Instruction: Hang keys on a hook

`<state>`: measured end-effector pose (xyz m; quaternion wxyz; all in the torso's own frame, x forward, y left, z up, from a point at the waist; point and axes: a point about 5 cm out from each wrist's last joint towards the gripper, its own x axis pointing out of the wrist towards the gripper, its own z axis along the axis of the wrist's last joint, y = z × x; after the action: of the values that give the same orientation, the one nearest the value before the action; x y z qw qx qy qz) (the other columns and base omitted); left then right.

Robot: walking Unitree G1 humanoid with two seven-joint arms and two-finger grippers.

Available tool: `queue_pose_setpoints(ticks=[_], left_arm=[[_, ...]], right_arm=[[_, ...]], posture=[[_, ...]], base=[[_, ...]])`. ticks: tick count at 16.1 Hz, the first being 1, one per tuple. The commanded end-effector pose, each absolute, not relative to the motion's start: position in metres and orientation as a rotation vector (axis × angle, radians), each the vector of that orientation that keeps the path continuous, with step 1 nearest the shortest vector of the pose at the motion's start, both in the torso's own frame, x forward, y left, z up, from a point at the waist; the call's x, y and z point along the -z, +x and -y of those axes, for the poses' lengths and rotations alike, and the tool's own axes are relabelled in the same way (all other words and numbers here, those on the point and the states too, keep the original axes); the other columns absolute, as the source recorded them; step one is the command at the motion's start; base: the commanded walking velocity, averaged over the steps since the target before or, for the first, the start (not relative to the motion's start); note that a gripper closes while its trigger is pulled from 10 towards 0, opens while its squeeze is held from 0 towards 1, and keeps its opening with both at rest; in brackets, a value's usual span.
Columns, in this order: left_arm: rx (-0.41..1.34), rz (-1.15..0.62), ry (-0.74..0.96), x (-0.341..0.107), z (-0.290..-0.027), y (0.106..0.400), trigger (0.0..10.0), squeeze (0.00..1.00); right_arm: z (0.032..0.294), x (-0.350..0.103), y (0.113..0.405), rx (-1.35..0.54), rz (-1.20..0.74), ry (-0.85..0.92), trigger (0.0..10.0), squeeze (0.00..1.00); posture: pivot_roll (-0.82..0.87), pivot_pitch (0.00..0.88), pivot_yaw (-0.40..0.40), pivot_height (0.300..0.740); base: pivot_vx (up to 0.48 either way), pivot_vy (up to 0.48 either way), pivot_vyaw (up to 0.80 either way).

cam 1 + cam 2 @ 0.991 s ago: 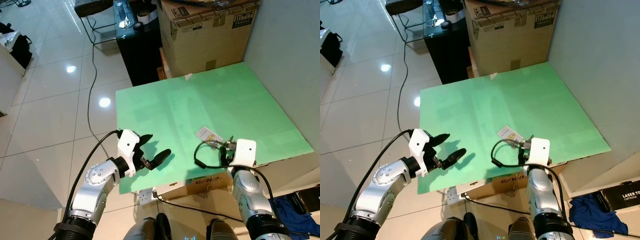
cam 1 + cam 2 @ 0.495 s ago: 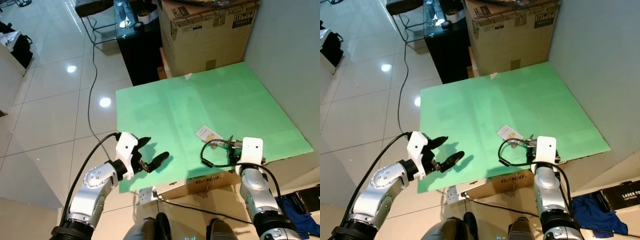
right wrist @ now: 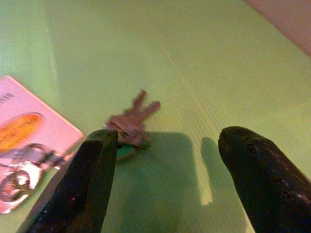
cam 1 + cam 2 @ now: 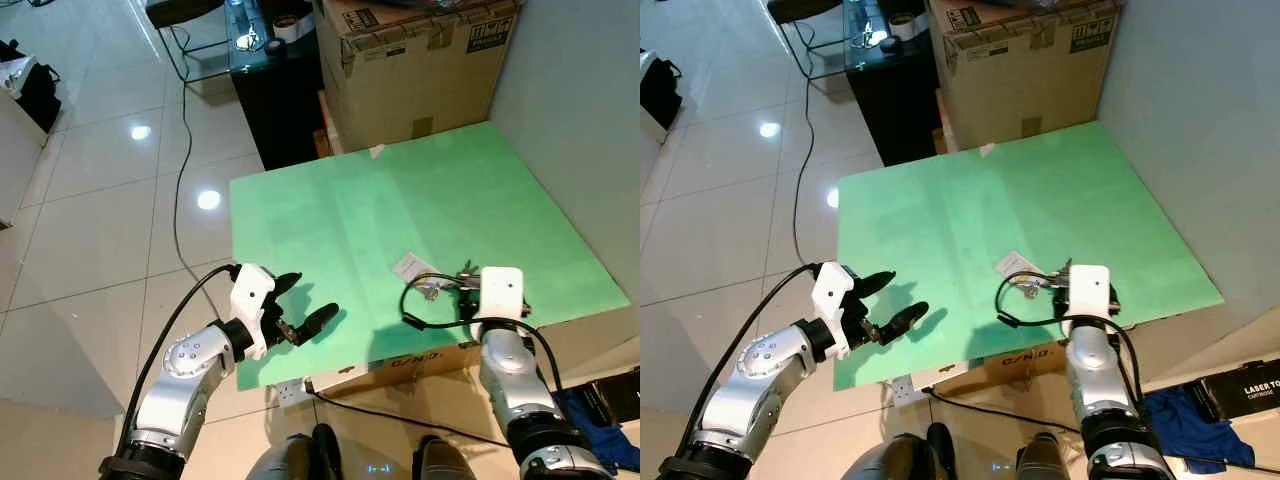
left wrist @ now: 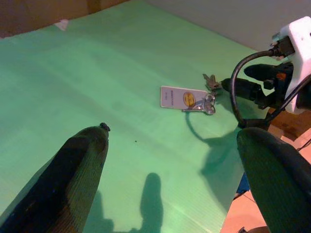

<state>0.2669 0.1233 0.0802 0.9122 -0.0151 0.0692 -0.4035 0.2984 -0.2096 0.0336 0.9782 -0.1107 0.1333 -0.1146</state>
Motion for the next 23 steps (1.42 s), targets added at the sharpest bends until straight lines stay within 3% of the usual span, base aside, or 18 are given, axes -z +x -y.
queue_pose_setpoints(ticks=[1, 6, 11, 18, 23], left_arm=[[0.816, -0.157, -0.028, -0.078, -0.130, 0.265, 10.0, 0.00], [0.823, -0.162, -0.026, -0.079, -0.129, 0.263, 10.0, 0.00], [0.819, -0.176, -0.017, -0.077, -0.134, 0.256, 10.0, 0.00], [0.796, -0.190, -0.026, -0.075, -0.135, 0.245, 10.0, 0.00], [0.778, -0.198, -0.025, -0.078, -0.139, 0.236, 10.0, 0.00]], right_arm=[[0.202, -0.037, 0.300, 0.215, -0.236, -0.234, 10.0, 0.00], [0.202, -0.038, 0.300, 0.220, -0.227, -0.235, 10.0, 0.00], [0.218, -0.038, 0.303, 0.253, -0.245, -0.244, 10.0, 0.00], [0.206, -0.064, 0.332, 0.219, -0.165, -0.243, 10.0, 0.00], [0.204, -0.061, 0.337, 0.187, -0.211, -0.190, 10.0, 0.00]], posture=[[-0.11, 0.199, 0.199, 0.740], [-0.11, 0.204, 0.206, 0.740], [-0.08, 0.229, 0.208, 0.740], [-0.05, 0.244, 0.180, 0.740], [-0.01, 0.277, 0.175, 0.740]], base=[[0.000, 0.000, 0.00], [0.000, 0.000, 0.00], [0.000, 0.000, 0.00], [0.000, 0.000, 0.00], [0.000, 0.000, 0.00]])
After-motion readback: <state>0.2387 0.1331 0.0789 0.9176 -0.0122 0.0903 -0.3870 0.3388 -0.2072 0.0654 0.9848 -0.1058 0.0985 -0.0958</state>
